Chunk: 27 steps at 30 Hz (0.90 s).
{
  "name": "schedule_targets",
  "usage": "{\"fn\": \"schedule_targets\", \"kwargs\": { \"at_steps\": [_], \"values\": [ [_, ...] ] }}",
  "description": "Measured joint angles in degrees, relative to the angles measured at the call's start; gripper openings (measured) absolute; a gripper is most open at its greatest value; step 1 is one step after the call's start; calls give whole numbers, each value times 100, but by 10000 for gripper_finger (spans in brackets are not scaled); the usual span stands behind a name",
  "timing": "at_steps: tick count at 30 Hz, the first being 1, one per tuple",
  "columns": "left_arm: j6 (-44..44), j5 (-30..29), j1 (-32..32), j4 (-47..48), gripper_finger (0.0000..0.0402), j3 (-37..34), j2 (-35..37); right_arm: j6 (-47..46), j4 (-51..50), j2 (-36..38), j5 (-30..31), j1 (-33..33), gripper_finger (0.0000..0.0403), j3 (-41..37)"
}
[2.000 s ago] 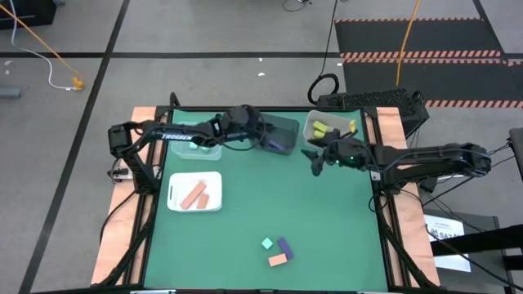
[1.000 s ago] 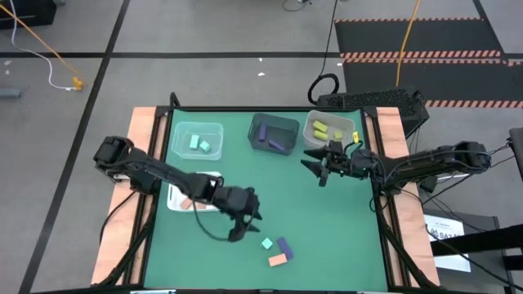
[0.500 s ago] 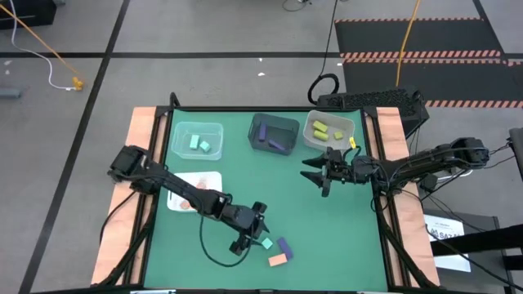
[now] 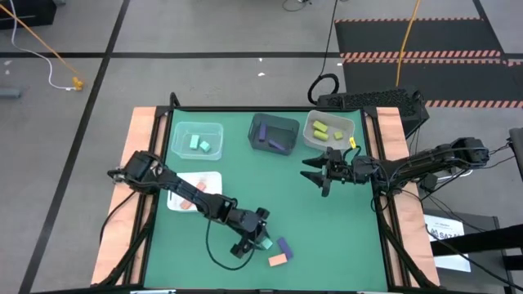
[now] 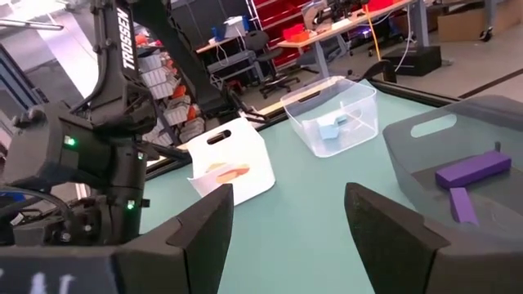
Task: Sort & place blocks by color
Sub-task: Put the blue block into the transparent bin
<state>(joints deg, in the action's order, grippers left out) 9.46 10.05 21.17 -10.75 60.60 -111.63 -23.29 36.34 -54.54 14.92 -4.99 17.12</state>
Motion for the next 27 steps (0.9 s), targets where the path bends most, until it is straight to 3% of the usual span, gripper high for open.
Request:
{"fn": "schedule_targets", "kwargs": {
  "at_steps": [27],
  "values": [
    [76, 39, -179, -290, 225, 4, -252, 42, -239, -1, 177, 13, 224, 5]
  ]
}}
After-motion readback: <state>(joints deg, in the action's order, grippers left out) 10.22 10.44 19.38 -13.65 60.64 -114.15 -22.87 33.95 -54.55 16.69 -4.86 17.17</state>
